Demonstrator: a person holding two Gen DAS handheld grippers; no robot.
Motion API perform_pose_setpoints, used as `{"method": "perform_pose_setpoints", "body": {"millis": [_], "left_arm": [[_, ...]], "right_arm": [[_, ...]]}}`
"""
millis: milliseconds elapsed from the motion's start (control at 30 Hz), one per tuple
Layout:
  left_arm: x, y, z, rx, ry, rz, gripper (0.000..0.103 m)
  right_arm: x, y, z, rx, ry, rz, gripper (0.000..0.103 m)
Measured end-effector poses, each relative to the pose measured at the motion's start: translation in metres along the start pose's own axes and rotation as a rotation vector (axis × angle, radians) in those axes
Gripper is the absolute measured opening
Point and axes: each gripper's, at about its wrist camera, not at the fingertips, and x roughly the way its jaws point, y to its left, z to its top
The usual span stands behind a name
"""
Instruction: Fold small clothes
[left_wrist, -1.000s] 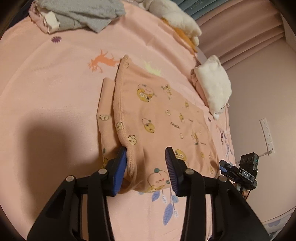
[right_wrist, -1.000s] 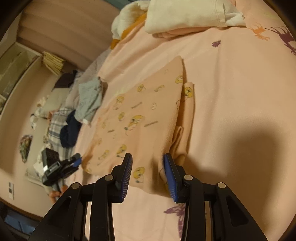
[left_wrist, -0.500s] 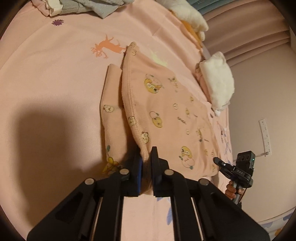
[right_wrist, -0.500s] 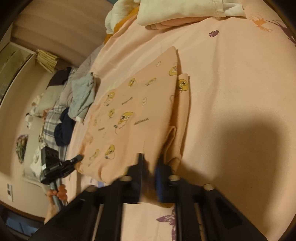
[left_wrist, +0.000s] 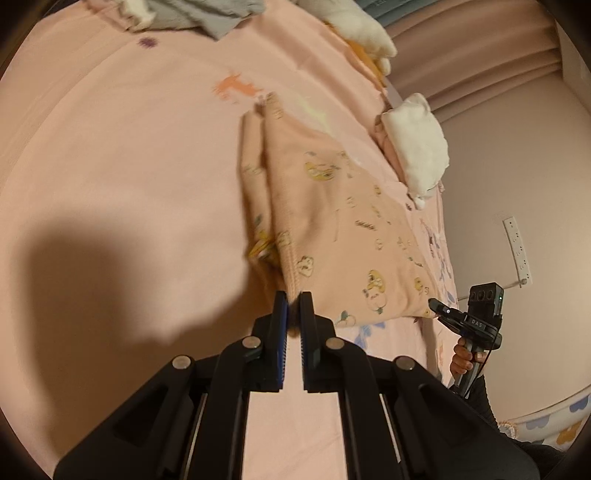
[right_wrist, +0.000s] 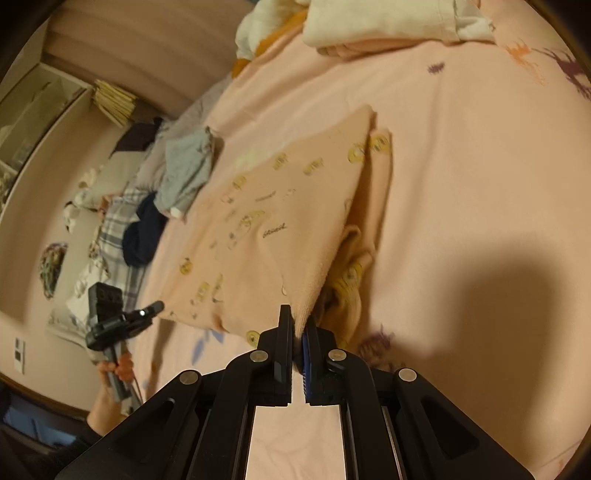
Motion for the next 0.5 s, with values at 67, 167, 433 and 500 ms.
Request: {"method": "perform_pose_setpoints", "body": {"millis": [67, 167, 433, 500], "left_arm": [[0.002, 0.004, -0.005, -0.011, 0.01, 0.009, 0.005], [0.005, 0.001, -0.008, -0.001, 0.017, 0.056, 0.006], [-0.012, -0.02, -0.007, 0.107, -0.001, 0.19, 0.008], [-0.014, -0.032, -0.001, 0.146, -0.032, 0.19, 0.011]], "right_arm": [[0.002, 0.002, -0.004, -0.025, 0.012, -0.022, 0.006], [0.005, 0.0, -0.005, -0.043, 0.046, -0.078, 0.006], [-0.024, 0.014, 0.0, -0.134, -0.008, -0.243, 0.007], [-0.024, 0.028, 0.006, -0.174, -0.04, -0.217, 0.007]]}}
